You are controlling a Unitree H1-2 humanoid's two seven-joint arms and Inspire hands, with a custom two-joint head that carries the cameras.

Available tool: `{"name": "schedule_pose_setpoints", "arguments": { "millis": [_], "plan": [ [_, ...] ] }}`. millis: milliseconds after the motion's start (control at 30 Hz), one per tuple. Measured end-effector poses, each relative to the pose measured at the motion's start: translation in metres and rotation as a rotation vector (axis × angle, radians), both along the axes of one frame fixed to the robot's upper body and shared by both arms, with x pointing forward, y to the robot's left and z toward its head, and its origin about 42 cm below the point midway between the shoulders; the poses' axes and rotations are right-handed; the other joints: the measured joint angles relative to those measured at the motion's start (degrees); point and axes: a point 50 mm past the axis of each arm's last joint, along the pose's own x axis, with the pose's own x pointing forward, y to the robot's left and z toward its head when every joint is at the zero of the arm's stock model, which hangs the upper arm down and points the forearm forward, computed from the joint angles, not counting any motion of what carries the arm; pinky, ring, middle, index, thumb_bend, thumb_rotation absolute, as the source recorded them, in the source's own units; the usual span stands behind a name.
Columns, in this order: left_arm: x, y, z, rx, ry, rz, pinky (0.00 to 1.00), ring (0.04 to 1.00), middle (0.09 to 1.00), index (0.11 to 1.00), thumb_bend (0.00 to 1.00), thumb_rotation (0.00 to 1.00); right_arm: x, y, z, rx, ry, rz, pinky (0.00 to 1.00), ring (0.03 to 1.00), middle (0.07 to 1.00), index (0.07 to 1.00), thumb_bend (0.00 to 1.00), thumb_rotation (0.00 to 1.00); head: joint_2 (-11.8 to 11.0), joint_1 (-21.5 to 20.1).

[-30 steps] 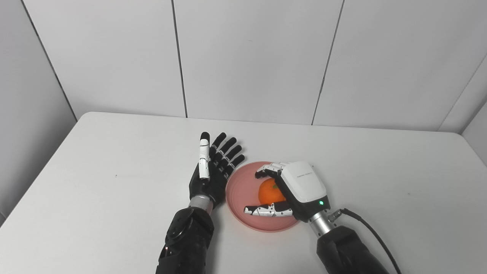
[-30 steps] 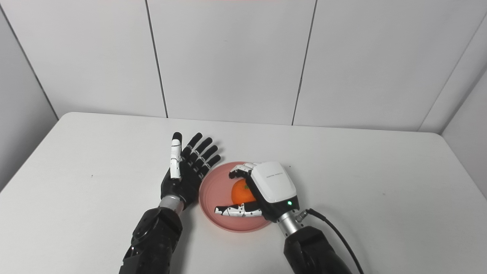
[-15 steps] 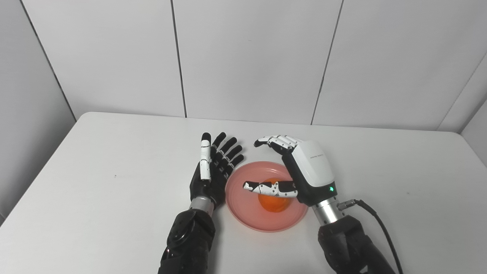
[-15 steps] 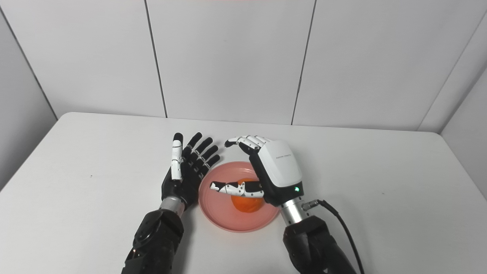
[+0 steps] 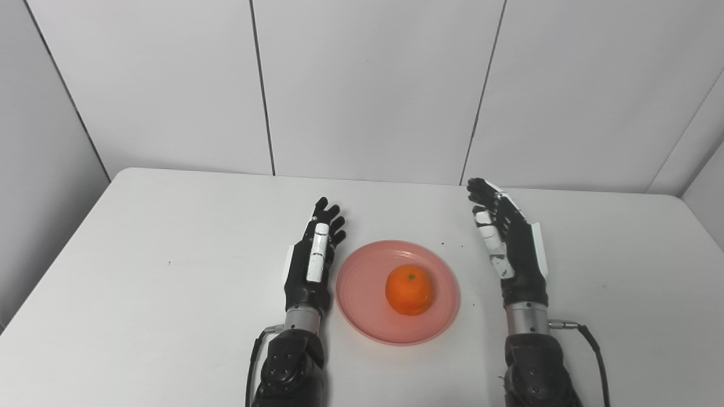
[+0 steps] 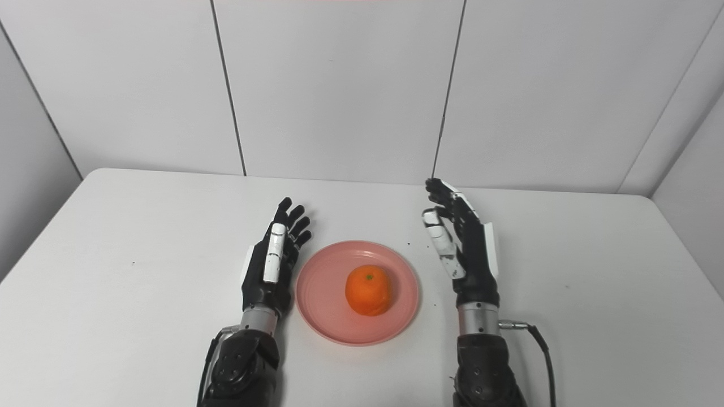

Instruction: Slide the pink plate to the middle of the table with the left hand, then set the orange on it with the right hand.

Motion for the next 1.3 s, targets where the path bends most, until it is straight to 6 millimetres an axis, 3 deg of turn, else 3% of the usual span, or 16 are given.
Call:
{"name": "schedule_pose_setpoints", "arguments": {
  "millis": [200, 333, 567, 967, 1300],
  "plan": [
    [0.004, 0.001, 0.005, 0.228, -0.131, 0.057, 0.95, 0.985, 0.999, 1.000, 0.69, 0.93, -0.001, -0.004, -0.026, 0.185, 0.091, 0.004, 0.92, 0.886, 0.874, 0.817, 0.83, 1.00, 0.1, -0.2],
    [0.007, 0.008, 0.005, 0.276, -0.173, 0.102, 0.95, 0.987, 1.000, 1.000, 0.67, 0.92, -0.006, -0.009, -0.037, 0.250, 0.129, 0.003, 0.98, 0.927, 0.909, 0.864, 0.83, 1.00, 0.0, -0.3],
    [0.008, 0.008, 0.005, 0.311, -0.183, 0.112, 0.94, 0.991, 1.000, 1.000, 0.71, 0.95, -0.004, -0.006, -0.041, 0.256, 0.189, 0.060, 1.00, 0.944, 0.934, 0.916, 0.84, 1.00, 0.2, -0.4],
    [0.000, 0.015, 0.002, 0.321, -0.040, 0.037, 1.00, 1.000, 1.000, 1.000, 0.80, 1.00, -0.004, -0.002, -0.042, 0.205, 0.220, 0.078, 1.00, 0.936, 0.927, 0.910, 0.81, 1.00, 0.3, -0.5],
    [-0.011, 0.019, -0.002, 0.320, 0.090, -0.002, 1.00, 1.000, 1.000, 1.000, 0.81, 1.00, -0.004, -0.001, -0.042, 0.167, 0.218, 0.086, 1.00, 0.932, 0.926, 0.906, 0.79, 1.00, 0.5, -0.4]
  ]
}}
